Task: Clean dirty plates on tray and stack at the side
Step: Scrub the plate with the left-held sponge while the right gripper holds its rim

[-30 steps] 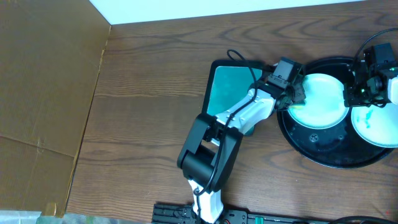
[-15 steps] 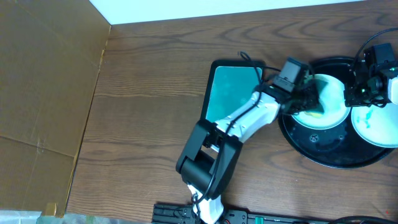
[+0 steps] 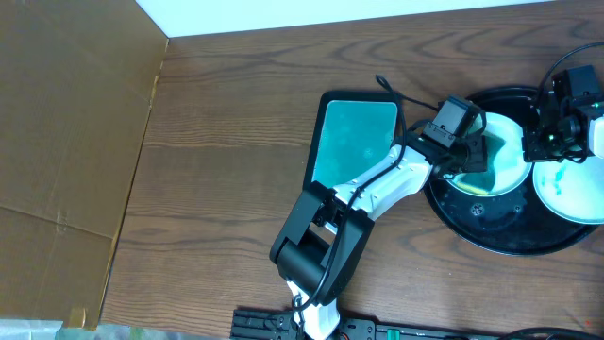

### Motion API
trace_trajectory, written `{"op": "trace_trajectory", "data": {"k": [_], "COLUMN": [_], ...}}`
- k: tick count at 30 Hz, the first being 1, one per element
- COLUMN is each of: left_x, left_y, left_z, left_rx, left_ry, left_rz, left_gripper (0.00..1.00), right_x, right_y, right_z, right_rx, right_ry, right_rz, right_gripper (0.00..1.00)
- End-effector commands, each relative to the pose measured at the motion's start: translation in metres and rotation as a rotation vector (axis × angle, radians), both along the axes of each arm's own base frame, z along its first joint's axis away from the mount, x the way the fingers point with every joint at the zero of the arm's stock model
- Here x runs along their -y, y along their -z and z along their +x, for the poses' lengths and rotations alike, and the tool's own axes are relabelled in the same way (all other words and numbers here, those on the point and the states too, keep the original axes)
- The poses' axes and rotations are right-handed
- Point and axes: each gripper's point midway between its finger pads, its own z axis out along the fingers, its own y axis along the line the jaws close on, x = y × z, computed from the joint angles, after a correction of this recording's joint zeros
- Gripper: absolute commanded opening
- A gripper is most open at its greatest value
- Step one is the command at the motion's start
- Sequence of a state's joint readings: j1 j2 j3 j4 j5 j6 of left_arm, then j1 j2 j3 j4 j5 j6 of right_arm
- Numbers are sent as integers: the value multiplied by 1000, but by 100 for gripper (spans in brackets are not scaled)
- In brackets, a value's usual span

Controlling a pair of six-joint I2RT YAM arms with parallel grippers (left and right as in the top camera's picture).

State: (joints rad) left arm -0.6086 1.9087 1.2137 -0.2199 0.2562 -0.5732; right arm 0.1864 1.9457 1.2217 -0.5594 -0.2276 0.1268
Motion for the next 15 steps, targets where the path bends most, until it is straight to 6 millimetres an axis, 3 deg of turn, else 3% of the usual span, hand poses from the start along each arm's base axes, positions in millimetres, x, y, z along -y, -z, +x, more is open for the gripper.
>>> {"op": "trace_trajectory", "data": {"k": [1, 7, 10, 15], "left_x": [-5, 3, 13, 8], "left_y": [-4, 1, 2, 5], "left_z": [8, -3, -11, -7], "left_rx": [77, 77, 110, 169], "left_ry": [54, 110, 188, 160], "left_rz": [50, 72, 95, 196], "left_gripper": [47, 35, 34, 35], "right_x": [2, 2, 2, 2], "right_y": [-1, -1, -2, -1], "right_z": [0, 0, 0, 0], "right_rx": [5, 6, 7, 6], "right_ry": [9, 8, 8, 9], "right_rz": [-17, -17, -17, -17], "right_gripper": [1, 1, 1, 1]}}
